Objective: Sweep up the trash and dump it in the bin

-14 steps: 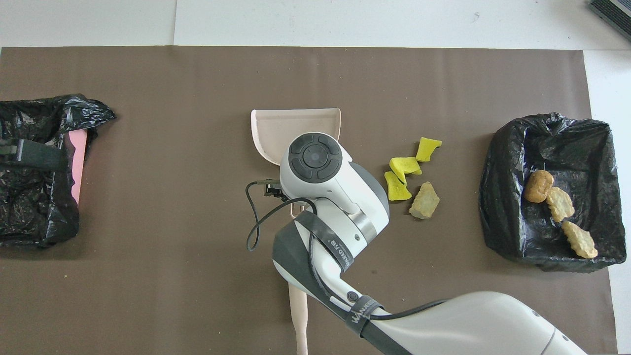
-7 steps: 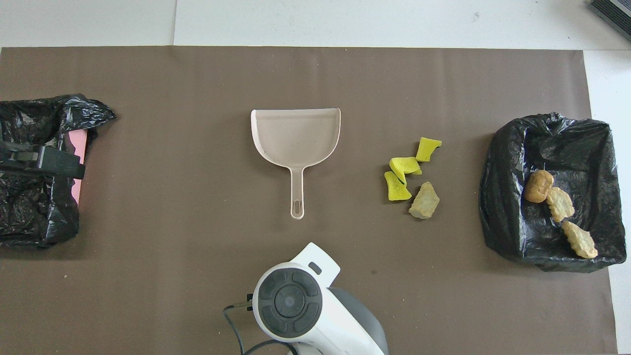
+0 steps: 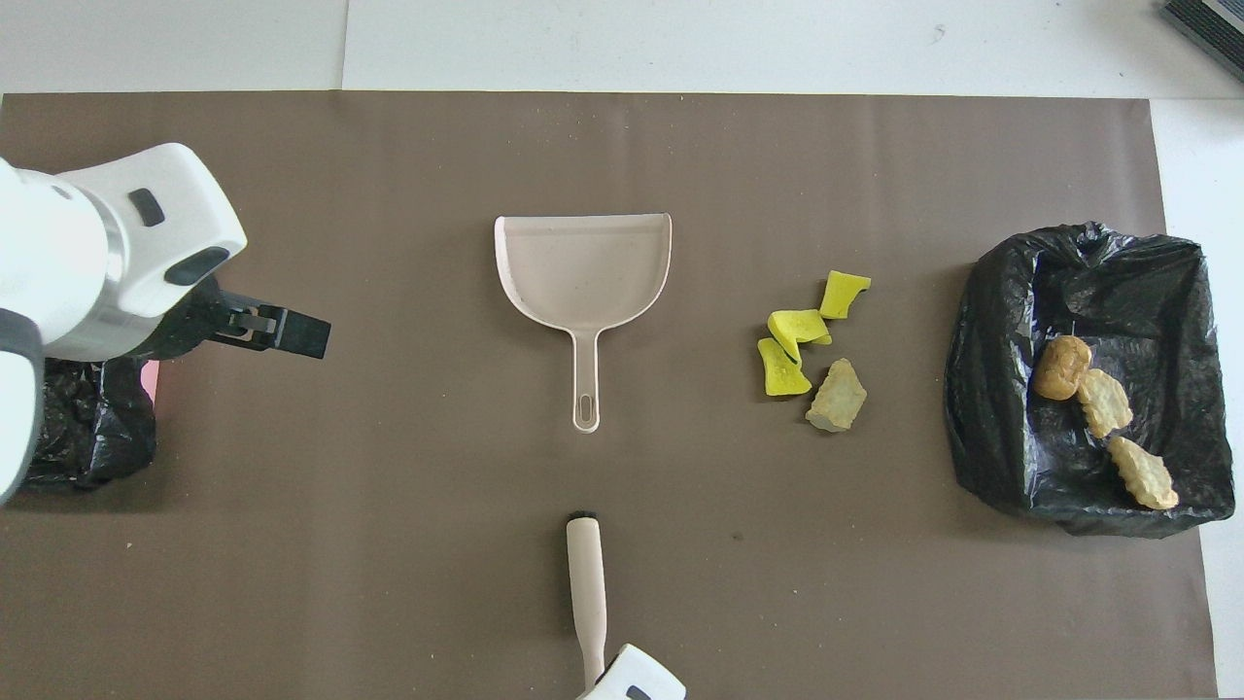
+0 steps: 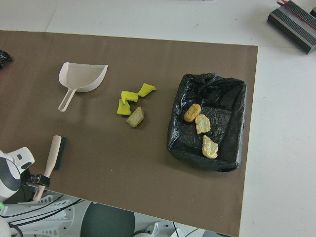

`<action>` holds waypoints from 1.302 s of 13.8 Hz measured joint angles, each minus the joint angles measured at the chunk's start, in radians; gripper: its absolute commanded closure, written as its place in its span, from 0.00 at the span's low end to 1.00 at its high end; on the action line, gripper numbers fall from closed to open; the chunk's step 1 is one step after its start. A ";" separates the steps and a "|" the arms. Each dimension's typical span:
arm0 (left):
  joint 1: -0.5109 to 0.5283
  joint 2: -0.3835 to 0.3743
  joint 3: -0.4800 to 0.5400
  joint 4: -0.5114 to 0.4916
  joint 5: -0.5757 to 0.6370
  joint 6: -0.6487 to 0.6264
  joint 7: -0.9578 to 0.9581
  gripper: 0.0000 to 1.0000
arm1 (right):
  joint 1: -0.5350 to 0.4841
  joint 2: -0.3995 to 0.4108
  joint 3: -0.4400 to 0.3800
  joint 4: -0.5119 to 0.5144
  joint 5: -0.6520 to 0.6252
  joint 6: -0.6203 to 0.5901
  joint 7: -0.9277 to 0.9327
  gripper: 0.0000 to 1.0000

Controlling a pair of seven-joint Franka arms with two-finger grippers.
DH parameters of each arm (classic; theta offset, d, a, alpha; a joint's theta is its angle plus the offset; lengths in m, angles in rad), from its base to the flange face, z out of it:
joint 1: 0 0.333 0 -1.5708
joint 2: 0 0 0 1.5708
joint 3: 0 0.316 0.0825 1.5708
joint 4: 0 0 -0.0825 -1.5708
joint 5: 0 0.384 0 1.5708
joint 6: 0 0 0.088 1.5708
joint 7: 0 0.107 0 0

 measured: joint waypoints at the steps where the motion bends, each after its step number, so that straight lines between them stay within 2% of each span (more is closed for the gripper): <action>1: -0.028 0.010 -0.001 -0.034 0.000 0.053 -0.037 0.00 | 0.000 0.003 -0.002 -0.003 0.000 0.008 -0.001 0.00; 3: -0.090 0.051 -0.001 -0.070 0.000 0.126 -0.110 0.00 | 0.001 0.016 -0.003 -0.003 0.000 0.022 -0.001 0.00; 4: -0.121 0.082 -0.002 -0.078 0.000 0.160 -0.150 0.00 | 0.005 0.027 -0.003 -0.004 0.000 0.026 -0.001 0.08; 5: -0.153 0.120 -0.002 -0.081 0.003 0.198 -0.194 0.00 | 0.010 0.038 -0.003 -0.004 0.000 0.027 -0.001 0.30; 6: -0.183 0.161 -0.001 -0.084 0.010 0.243 -0.246 0.00 | 0.013 0.044 -0.003 -0.004 0.000 0.027 -0.001 0.64; 7: -0.210 0.200 -0.002 -0.085 0.015 0.286 -0.302 0.00 | 0.014 0.046 -0.003 -0.004 0.000 0.028 -0.001 0.89; 8: -0.234 0.236 -0.002 -0.085 0.017 0.324 -0.352 0.00 | 0.014 0.047 -0.003 -0.004 0.000 0.028 -0.001 1.00; 11: -0.273 0.304 -0.001 -0.089 0.018 0.410 -0.413 0.00 | 0.015 0.049 -0.003 -0.003 0.000 0.028 -0.001 1.00; 15: -0.275 0.312 0.000 -0.112 0.018 0.460 -0.440 0.00 | 0.015 0.055 -0.006 0.004 -0.003 0.015 -0.003 1.00; 18: -0.293 0.329 -0.001 -0.128 0.018 0.493 -0.450 0.00 | -0.008 0.009 -0.016 0.031 -0.014 -0.119 -0.007 1.00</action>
